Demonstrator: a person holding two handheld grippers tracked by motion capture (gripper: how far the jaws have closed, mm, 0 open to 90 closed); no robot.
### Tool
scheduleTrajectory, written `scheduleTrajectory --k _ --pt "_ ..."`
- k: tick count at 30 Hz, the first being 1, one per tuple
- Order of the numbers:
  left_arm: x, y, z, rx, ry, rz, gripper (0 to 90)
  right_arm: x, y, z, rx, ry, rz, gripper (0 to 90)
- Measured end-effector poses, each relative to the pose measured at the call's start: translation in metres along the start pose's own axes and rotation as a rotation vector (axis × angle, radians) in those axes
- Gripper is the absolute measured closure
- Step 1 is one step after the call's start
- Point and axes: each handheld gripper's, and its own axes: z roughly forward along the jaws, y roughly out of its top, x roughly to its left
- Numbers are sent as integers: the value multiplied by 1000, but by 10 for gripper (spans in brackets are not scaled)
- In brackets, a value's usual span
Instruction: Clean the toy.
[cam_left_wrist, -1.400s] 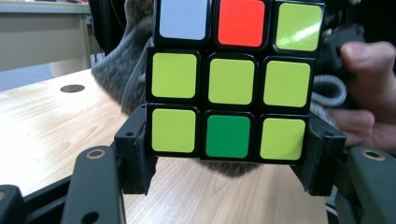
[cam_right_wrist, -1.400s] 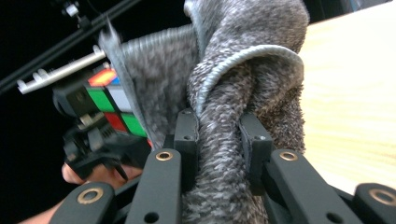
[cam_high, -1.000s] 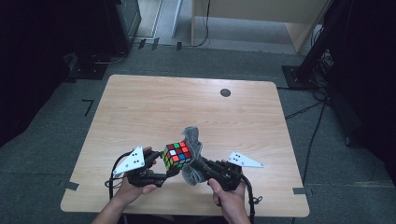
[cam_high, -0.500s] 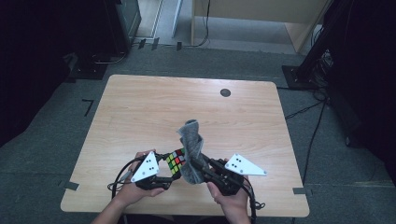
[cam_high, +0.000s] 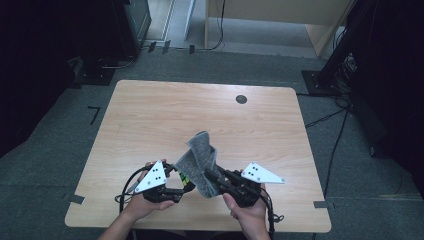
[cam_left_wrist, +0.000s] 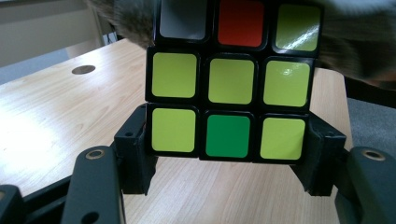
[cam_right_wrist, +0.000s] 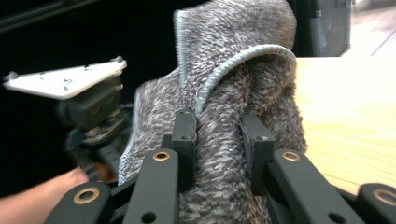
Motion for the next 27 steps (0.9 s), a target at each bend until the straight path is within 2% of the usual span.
scheduleTrajectory --k 2,3,5,6,8,9,11,13,16,21,24,25,27 --pt "2 0 -2 -6 18 -5 343 0 1 1 16 -34 11 728" --pt "5 1 -5 -19 24 -27 343 -5 0 0 15 -63 32 730" --pt "13 2 -11 -75 24 -103 343 -16 -6 -2 6 -115 85 733" --pt "18 2 -14 -112 9 -153 343 -21 -11 -2 5 -121 114 733" --pt "26 0 -20 -198 -65 -241 343 -26 -21 3 13 -85 173 733" --pt "28 0 -22 -224 -79 -265 343 -25 -26 9 25 -65 184 733" --pt "29 1 -23 -256 -112 -301 342 -17 -34 21 54 -11 174 733" --pt "27 1 -21 -272 -142 -315 343 -5 -38 30 62 51 150 734" --pt "22 2 -16 -259 -160 -311 343 6 -40 36 51 101 133 738" --pt "22 0 -13 -247 -168 -334 343 6 -45 39 57 155 149 738" --pt "21 -1 -10 -230 -166 -335 342 11 -47 43 77 214 129 737" --pt "21 -1 -10 -228 -165 -330 342 13 -48 44 80 215 107 737" --pt "22 -1 -11 -222 -148 -330 342 14 -47 42 78 175 52 738"
